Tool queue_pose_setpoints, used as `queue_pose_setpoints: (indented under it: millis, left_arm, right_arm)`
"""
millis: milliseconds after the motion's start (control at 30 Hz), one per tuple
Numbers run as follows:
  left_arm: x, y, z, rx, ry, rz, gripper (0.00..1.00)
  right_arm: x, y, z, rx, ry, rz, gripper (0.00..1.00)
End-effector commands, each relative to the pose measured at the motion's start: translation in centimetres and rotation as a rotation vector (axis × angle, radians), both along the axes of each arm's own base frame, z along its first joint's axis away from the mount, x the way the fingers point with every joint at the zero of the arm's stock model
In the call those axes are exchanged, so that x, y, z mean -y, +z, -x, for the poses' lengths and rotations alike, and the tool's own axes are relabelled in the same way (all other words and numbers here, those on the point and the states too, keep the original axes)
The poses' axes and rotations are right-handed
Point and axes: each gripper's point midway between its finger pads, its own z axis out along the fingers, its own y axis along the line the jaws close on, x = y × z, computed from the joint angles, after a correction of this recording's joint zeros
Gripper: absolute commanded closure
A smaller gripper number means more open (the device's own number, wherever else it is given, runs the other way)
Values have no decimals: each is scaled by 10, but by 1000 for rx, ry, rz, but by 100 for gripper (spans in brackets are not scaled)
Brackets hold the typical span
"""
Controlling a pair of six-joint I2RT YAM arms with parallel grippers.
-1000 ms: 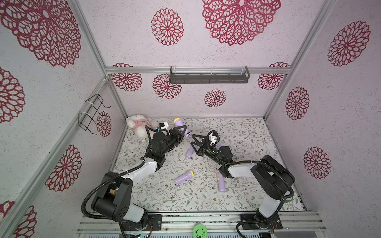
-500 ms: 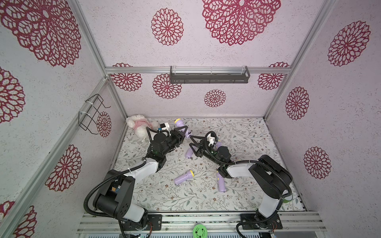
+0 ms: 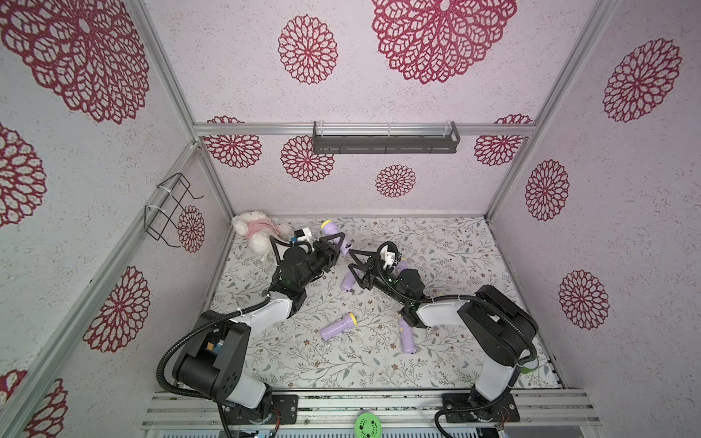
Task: Close the plug at the bottom of the flashlight
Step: Close the plug of the flashlight.
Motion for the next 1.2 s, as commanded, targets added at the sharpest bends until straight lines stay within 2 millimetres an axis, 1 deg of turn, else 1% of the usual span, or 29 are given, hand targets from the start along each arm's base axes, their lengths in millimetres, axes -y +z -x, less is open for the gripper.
queue_pose_setpoints:
  millis: [0, 433, 567, 800, 1167]
  left_arm:
    - [3, 10, 4, 39, -8, 39, 100]
    - [3, 6, 5, 32, -9, 42, 100]
    - [3, 7, 5, 36, -8, 47, 100]
    - [4, 7, 5, 34, -9, 50, 100]
    - [7, 8, 5, 34, -12, 53, 100]
  right_arm:
    - [1, 31, 0, 79, -18, -59, 9]
    - [0, 34, -1, 82, -16, -64, 9]
    - [0, 28, -1, 70, -17, -59, 9]
    - [-1, 27, -1, 68, -14, -64, 9]
    - [1, 18, -3, 48, -25, -53, 9]
